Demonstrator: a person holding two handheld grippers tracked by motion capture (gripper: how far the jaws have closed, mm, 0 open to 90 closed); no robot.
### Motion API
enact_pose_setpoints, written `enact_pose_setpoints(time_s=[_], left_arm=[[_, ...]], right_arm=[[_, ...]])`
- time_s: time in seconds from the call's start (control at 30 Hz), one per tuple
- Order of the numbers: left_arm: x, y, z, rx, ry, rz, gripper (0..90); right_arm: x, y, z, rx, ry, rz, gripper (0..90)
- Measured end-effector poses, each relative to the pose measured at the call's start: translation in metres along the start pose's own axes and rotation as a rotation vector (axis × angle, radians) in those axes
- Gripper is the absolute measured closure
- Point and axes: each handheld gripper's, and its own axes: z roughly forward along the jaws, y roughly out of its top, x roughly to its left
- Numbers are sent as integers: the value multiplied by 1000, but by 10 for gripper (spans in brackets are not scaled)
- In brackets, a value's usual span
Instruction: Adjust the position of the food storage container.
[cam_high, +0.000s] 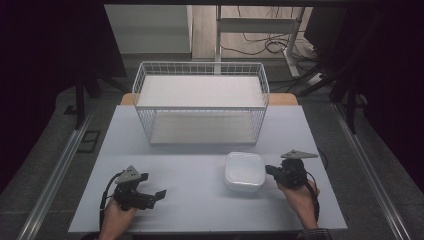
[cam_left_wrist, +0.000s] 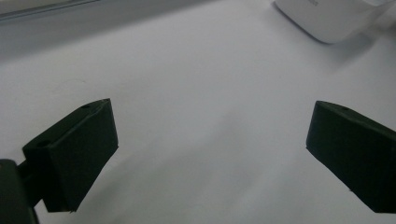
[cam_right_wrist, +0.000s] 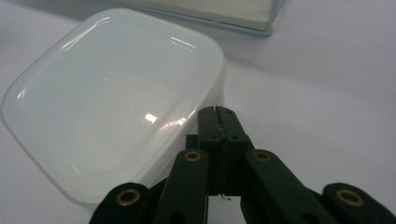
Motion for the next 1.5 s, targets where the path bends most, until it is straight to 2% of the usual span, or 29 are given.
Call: enact_pose_setpoints(time_s=[0.37,0.5,0.87,1.03,1.17,1.33,1.5], left_arm=[[-1,0,0,9,3,-1,28],[0,0,1,17,-9,2,37],[2,0,-1,-4,-2,-4,40],[2,-1,-1,-12,-1,1,41],[2,0,-2,-25,-2,1,42],[0,1,-2,-13,-11,16,44],[-3,2,-1,1,-11,34,42]], right_arm=[[28,9,21,6,53,-45,895],[39,12,29,-1,68,-58,895],[68,19,48,-1,123,-80,895],[75,21,52,-3,117,-107,894],[73,20,46,-18,105,-136,884],[72,16,33,-50,91,-187,695],[71,10,23,-73,97,-223,488]])
